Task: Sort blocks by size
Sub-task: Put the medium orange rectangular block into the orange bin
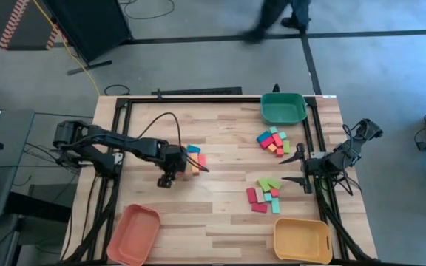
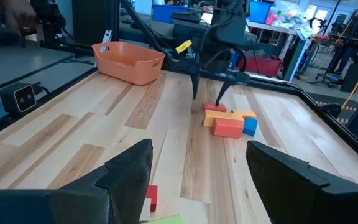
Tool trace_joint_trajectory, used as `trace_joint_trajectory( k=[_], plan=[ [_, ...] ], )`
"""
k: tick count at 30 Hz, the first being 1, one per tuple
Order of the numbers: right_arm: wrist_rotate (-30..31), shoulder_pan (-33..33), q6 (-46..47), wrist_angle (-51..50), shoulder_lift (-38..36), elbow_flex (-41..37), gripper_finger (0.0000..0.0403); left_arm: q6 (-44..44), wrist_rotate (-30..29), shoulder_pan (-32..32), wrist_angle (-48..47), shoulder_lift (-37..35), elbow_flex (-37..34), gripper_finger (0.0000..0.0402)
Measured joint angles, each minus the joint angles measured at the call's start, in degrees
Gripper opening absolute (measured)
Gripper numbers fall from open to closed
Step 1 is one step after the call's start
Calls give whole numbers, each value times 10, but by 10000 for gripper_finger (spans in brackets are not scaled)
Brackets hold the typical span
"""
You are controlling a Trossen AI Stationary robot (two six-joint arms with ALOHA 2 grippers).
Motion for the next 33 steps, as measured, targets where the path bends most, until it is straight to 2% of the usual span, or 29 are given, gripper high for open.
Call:
trace_joint_trajectory(
  k=[6, 12, 17, 28, 33],
  plan=[
    [0, 0, 0, 0, 0, 0, 291, -19, 24, -13, -12, -35, -2, 279],
    [0, 0, 0, 0, 0, 0, 291, 33, -23, -33, 17, -57, -2, 279],
    [0, 0, 0, 0, 0, 0, 291, 101, -39, -42, 15, -42, -2, 279],
    [0, 0, 0, 0, 0, 0, 291, 174, -53, -43, 34, -4, -1, 278],
    [0, 0, 0, 0, 0, 0, 291, 194, -57, -37, 19, -4, -5, 251]
  ],
)
